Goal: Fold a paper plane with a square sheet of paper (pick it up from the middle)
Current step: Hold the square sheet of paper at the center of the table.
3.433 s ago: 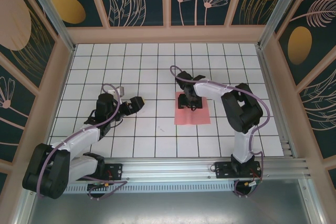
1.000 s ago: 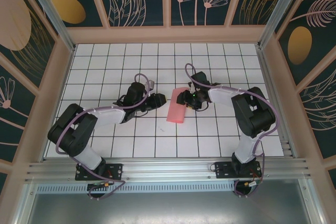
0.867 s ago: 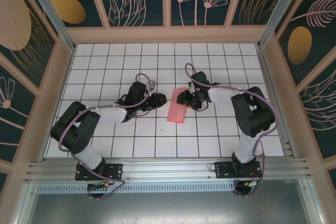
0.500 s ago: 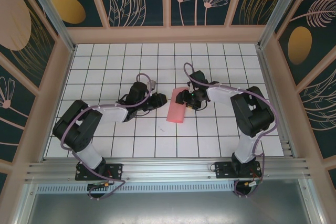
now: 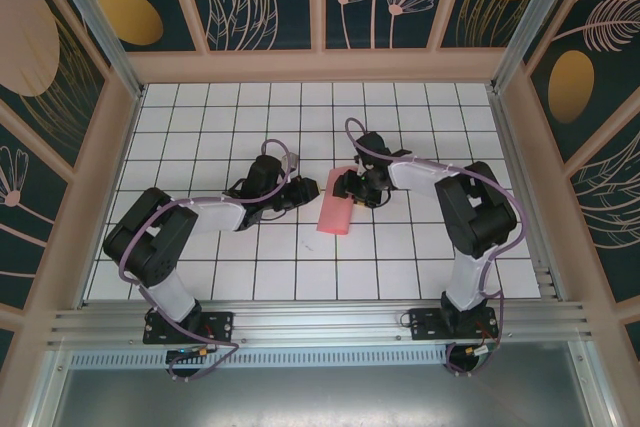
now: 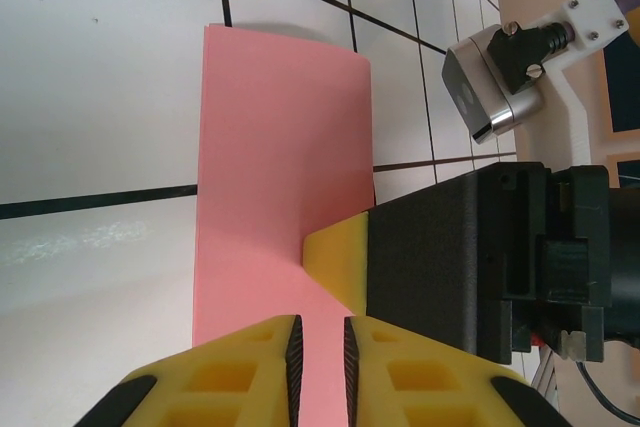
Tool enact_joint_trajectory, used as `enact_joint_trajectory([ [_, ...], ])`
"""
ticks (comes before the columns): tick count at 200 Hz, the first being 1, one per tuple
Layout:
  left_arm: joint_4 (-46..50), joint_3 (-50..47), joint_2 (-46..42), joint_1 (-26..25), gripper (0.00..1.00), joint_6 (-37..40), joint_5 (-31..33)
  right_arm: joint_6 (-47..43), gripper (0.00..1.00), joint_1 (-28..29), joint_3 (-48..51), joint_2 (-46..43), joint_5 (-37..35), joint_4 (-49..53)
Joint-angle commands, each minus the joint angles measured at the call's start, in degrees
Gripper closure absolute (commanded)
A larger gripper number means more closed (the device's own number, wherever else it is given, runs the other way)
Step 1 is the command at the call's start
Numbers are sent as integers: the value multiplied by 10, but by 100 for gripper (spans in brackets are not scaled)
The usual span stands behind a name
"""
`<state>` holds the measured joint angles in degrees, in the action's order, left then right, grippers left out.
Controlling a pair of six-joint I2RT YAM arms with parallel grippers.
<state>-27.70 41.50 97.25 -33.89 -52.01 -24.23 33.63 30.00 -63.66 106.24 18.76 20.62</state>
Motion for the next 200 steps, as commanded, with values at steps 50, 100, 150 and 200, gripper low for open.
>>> enact_joint_trajectory([
  [50, -9, 11, 6, -4, 79, 3, -15, 5, 41, 4, -15, 37, -55, 23],
  [100, -8, 11, 22, -4, 80, 2, -16, 0, 42, 10, -24, 61, -81, 40],
  [150, -2, 11, 17, -4, 80, 0, -10, 0, 43, 10, -24, 68, -99, 53],
  [200, 2, 33, 44, -4, 84, 1, -31, 3, 44, 10, -23, 75, -100, 50],
])
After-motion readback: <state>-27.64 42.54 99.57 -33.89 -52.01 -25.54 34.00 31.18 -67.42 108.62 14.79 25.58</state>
